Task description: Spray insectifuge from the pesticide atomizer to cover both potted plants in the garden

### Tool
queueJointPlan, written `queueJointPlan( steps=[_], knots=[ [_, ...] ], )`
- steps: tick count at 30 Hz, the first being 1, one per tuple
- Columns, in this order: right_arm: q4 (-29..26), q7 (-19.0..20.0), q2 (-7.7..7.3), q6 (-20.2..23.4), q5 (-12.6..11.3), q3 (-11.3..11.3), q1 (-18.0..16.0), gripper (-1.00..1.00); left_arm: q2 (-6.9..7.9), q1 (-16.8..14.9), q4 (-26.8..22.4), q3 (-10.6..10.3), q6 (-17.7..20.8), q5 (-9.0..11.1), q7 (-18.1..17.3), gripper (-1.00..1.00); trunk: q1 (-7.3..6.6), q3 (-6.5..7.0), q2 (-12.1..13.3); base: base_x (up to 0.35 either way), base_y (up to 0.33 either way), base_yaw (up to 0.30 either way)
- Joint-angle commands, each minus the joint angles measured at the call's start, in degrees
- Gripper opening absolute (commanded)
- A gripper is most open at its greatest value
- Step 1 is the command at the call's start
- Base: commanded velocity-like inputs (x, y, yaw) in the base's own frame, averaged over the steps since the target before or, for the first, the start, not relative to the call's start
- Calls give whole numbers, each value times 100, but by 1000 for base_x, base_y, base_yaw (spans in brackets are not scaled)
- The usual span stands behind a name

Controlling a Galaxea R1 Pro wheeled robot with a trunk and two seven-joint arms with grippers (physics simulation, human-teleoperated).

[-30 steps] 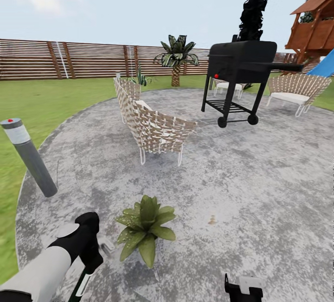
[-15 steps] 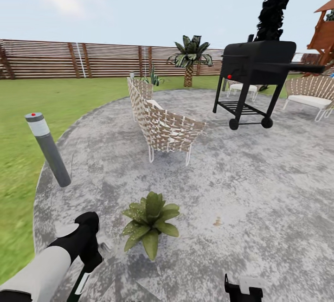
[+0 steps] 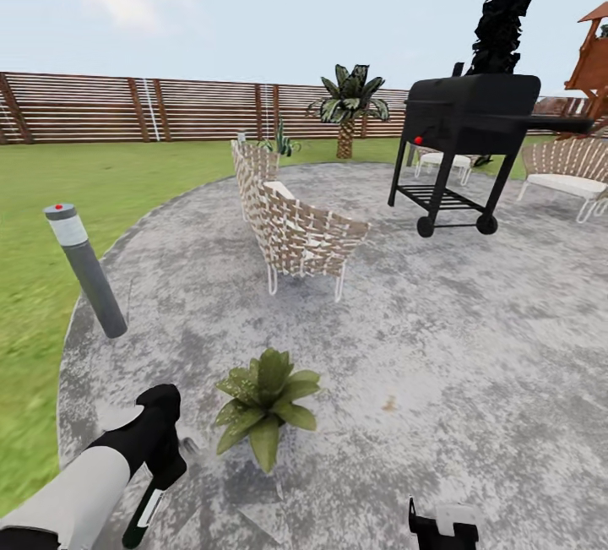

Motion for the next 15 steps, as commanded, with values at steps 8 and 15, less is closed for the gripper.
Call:
queueJointPlan(
  steps=[8, 15],
  knots=[
    [0, -9, 8, -12, -48, 51, -1, 100, -4, -45, -10, -13, 37, -27, -47, -100, 2, -6, -2, 318, -54, 234],
    [0, -9, 0, -12, -48, 51, -3, 100, -5, -40, -10, -13, 37, -24, -48, -100, 2, -6, -2, 16, -261, 39]
  ],
)
